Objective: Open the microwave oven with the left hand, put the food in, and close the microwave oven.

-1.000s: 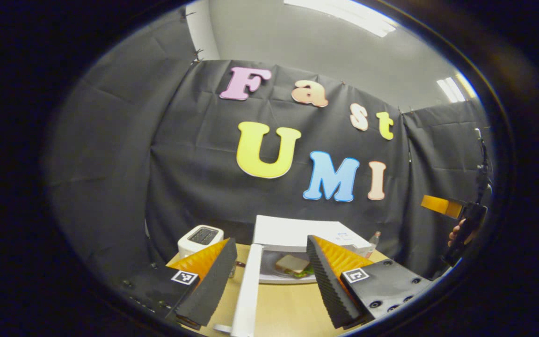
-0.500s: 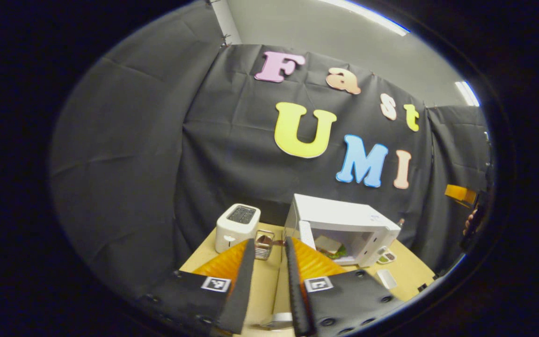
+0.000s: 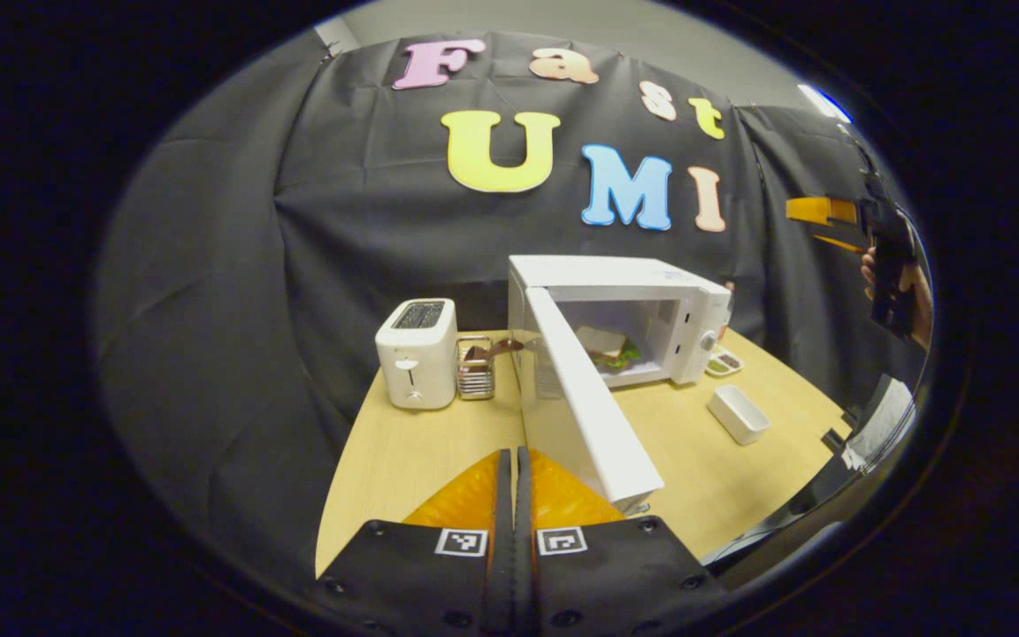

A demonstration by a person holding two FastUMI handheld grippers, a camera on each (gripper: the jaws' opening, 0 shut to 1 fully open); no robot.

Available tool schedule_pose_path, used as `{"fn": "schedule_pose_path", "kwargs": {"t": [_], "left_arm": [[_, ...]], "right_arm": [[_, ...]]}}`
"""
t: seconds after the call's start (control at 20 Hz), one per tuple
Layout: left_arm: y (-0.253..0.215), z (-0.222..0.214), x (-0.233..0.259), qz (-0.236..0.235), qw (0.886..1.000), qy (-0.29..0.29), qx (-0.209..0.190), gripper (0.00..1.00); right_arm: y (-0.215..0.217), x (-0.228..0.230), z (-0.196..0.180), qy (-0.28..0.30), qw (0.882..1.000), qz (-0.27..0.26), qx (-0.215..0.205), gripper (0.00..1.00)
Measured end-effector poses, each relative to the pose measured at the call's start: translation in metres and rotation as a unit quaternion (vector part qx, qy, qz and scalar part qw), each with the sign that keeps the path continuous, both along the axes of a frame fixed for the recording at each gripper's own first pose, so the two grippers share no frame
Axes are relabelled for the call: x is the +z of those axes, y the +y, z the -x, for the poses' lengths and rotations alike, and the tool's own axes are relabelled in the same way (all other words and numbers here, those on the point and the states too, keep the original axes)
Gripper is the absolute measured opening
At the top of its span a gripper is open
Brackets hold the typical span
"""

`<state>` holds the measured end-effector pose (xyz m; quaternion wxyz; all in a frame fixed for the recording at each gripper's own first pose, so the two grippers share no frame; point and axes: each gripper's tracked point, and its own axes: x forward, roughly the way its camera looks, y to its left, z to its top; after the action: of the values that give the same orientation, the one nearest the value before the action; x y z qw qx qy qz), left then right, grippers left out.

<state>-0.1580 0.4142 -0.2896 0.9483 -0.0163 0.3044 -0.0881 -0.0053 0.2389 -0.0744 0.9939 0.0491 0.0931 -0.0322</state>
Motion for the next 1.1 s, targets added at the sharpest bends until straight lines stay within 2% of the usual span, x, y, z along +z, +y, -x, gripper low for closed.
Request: {"fn": "schedule_pose_path", "kwargs": {"t": [0.15, 0.4, 0.6, 0.7, 0.95, 1.1], "left_arm": [[-0.02, 0.004, 0.01, 0.027, 0.999, -0.006, -0.028, 0.06], [-0.041, 0.01, 0.01, 0.034, 0.998, -0.002, -0.058, 0.08], [-0.066, 0.011, 0.008, 0.041, 0.997, 0.004, -0.072, 0.05], [-0.078, 0.009, 0.01, 0.04, 0.997, 0.003, -0.072, 0.08], [-0.099, -0.007, 0.018, 0.016, 0.999, -0.013, -0.043, 0.06], [-0.119, -0.013, 0.018, 0.022, 0.999, -0.008, -0.032, 0.06]], "right_arm": [[0.0, -0.004, 0.004, 0.005, 1.0, 0.006, -0.002, 0.98], [-0.007, -0.005, 0.01, 0.007, 1.0, 0.01, -0.007, 0.98], [-0.018, -0.003, 0.009, 0.003, 1.0, 0.008, -0.005, 0.98], [-0.025, -0.002, 0.005, 0.0, 1.0, 0.008, -0.001, 0.98], [-0.043, 0.005, -0.012, -0.017, 1.0, 0.009, 0.015, 0.98], [-0.047, 0.007, -0.028, -0.019, 0.999, 0.005, 0.032, 0.98]]}}
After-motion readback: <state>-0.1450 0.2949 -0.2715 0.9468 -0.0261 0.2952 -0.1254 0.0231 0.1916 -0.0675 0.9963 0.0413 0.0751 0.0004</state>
